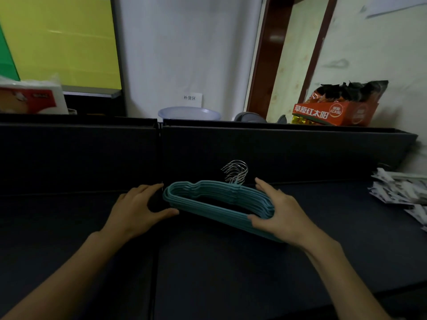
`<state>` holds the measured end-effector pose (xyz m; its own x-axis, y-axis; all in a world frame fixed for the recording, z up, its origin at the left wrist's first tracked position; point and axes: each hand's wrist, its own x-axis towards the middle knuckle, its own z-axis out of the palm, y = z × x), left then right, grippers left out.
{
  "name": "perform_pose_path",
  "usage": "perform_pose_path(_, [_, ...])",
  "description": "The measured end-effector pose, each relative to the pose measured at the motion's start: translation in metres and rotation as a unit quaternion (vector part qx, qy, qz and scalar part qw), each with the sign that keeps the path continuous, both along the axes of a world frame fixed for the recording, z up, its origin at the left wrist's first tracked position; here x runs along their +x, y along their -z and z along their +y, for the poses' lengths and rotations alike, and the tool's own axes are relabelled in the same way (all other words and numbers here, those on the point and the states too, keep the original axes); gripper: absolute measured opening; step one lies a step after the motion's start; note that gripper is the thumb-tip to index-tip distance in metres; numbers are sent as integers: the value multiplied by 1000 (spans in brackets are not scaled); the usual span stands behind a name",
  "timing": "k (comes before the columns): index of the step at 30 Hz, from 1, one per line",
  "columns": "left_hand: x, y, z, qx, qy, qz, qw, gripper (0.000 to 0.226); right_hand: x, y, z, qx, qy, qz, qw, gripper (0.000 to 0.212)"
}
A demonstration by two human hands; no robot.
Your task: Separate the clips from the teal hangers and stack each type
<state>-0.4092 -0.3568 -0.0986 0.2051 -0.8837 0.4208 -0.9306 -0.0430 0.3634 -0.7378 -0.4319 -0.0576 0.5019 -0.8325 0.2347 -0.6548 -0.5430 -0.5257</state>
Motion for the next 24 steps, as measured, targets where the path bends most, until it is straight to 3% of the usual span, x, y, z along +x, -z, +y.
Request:
perform_pose_path(6, [10,-2,-2,6,13,47,999,99,-16,-8,15,-19,36,-13,999,93])
perform_pose_path(16, [-10,-7,-45,21,194,149,969,114,-42,22,42,28,160,-154,975,96])
perform_pose_path(24, [-4,5,-61,9,295,237,926,84,-18,41,47,25,188,-219,957,92])
